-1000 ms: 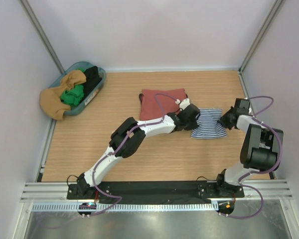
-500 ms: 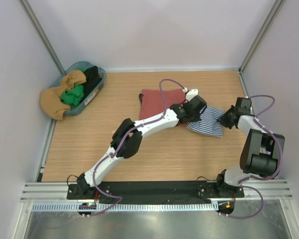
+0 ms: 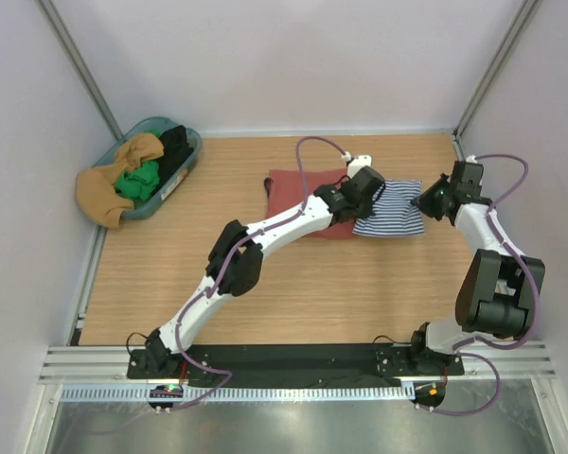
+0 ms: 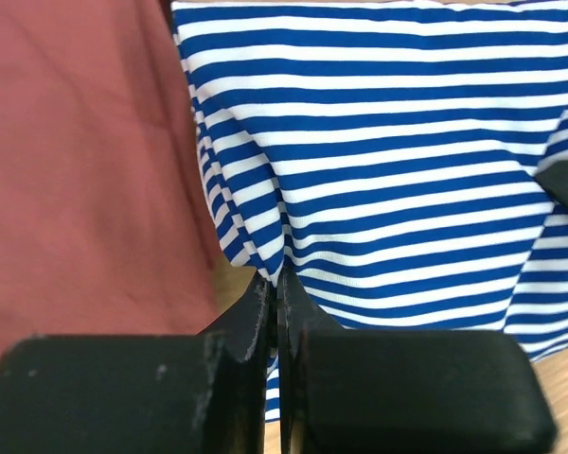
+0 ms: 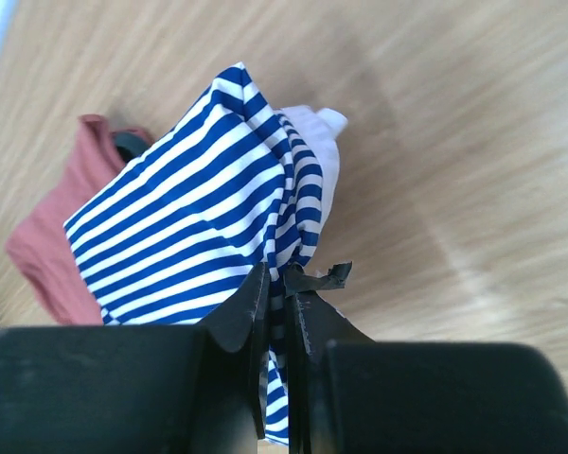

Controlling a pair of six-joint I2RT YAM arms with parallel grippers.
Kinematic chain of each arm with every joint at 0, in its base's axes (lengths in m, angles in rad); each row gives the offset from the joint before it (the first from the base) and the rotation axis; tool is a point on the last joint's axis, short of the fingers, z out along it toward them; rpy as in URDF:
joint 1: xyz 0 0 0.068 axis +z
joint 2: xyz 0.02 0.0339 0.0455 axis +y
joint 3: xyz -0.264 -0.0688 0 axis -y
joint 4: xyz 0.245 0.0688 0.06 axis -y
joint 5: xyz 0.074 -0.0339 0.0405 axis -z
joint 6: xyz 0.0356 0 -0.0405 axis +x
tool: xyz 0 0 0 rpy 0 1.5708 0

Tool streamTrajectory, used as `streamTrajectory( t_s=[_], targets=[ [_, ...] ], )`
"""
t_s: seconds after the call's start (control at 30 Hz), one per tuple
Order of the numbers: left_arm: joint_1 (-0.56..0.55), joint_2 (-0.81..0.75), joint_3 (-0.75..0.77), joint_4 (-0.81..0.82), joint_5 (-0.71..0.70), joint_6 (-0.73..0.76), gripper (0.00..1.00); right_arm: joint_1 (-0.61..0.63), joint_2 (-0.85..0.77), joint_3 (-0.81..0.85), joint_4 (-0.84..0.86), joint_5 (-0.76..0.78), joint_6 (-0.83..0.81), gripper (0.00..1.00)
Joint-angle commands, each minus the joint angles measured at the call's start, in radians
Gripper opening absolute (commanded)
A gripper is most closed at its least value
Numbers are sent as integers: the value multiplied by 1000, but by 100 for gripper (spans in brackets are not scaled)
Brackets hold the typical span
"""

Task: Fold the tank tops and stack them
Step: Neatly place the folded tank top to the corner

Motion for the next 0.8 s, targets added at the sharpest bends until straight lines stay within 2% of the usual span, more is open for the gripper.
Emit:
streamTrajectory(
  t_s=[0.0, 0.2, 0.47, 0.77],
  targets=[
    [60, -106, 23, 3, -7, 53, 0, 42, 13, 97, 5, -18, 24, 1],
    [161, -158, 28, 2, 60, 91, 0, 105, 79, 219, -18, -4, 44, 1],
    [252, -255, -72, 5, 86, 132, 0, 297, 209, 403, -11, 16, 56, 1],
    [385, -281, -84, -1, 217, 106, 0, 354, 358, 647, -92, 26, 47, 1]
  ],
)
